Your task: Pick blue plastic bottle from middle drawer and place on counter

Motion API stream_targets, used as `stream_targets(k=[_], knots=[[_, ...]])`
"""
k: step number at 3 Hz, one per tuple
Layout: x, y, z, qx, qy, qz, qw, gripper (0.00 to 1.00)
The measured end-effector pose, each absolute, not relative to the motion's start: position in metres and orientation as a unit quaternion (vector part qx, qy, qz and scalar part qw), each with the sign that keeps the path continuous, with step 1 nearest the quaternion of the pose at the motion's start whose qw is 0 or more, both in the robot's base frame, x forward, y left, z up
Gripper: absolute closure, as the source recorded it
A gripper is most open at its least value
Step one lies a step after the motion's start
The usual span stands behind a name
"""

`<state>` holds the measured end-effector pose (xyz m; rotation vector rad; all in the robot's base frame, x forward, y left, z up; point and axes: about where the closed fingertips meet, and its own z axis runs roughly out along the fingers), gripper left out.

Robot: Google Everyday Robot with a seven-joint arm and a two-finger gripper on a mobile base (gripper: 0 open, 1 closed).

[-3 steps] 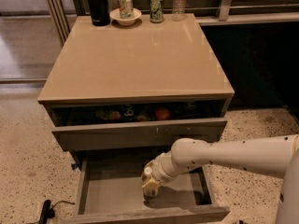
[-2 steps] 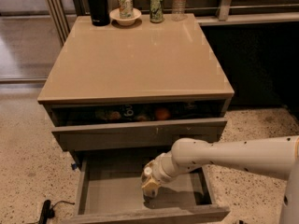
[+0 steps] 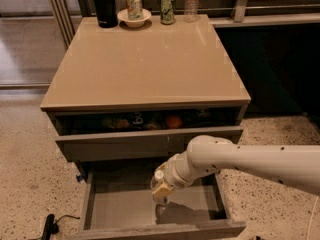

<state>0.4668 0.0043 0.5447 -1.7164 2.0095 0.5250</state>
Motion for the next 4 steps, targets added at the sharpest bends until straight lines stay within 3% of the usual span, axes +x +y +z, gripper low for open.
stream_targets(k=[2, 4], knots=[[0.47, 0.0, 0.637, -0.615, 0.735, 0.189, 0.213, 1.0], [0.472, 0.002, 0.668, -0.611, 0.739, 0.193, 0.21, 1.0]])
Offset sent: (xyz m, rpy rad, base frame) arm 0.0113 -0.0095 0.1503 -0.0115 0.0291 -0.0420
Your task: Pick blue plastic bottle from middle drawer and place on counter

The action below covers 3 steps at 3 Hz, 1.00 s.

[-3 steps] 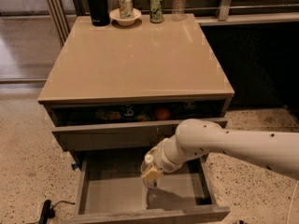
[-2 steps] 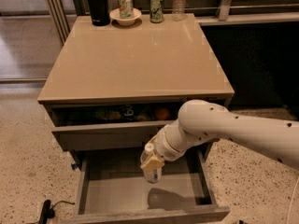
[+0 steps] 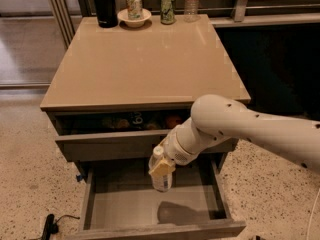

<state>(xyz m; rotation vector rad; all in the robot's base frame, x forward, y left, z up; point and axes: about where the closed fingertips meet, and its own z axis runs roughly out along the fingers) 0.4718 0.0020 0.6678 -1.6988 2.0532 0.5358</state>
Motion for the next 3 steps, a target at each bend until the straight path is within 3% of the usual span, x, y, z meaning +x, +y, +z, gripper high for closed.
stream_targets(k=[3], knots=[[0.468, 0.016, 0.807, -0.603, 0.746, 0.185, 0.214, 1.0]])
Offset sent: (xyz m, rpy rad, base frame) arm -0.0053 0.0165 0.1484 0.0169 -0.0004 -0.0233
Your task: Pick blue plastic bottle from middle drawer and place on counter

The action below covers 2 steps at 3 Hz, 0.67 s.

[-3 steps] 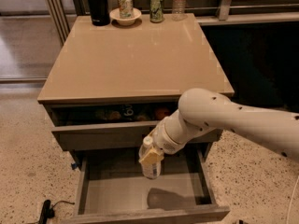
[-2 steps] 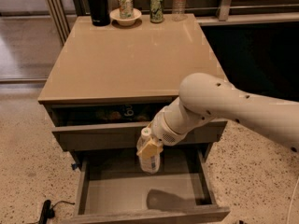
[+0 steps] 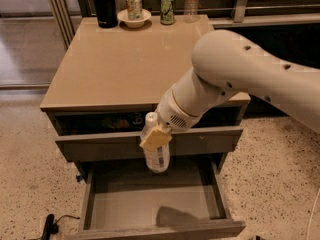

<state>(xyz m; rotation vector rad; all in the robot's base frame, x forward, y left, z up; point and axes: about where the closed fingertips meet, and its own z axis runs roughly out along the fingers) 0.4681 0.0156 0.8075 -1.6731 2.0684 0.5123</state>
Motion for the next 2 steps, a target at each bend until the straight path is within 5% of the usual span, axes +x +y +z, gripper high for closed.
stream_targets(k=[2], knots=[[0.4739, 0.0108, 0.876, -0.596, 0.756, 0.172, 0.209, 1.0]])
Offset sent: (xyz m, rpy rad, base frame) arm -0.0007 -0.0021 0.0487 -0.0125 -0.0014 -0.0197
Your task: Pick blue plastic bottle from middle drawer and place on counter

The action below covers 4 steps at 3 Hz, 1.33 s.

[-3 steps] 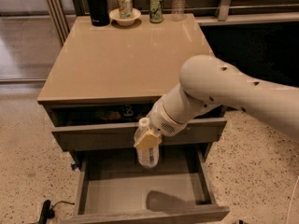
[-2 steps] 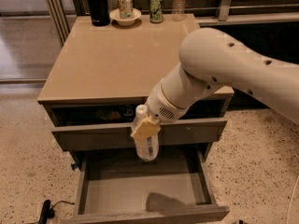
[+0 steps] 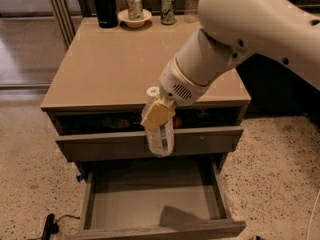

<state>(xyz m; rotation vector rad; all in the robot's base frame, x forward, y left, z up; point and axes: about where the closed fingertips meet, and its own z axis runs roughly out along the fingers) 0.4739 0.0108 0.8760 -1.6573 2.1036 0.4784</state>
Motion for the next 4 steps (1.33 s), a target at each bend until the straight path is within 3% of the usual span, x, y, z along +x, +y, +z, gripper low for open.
stream_targets(k=[4], knots=[[0.567, -0.045, 0.937, -0.538, 0.802, 0.124, 0.228, 1.0]])
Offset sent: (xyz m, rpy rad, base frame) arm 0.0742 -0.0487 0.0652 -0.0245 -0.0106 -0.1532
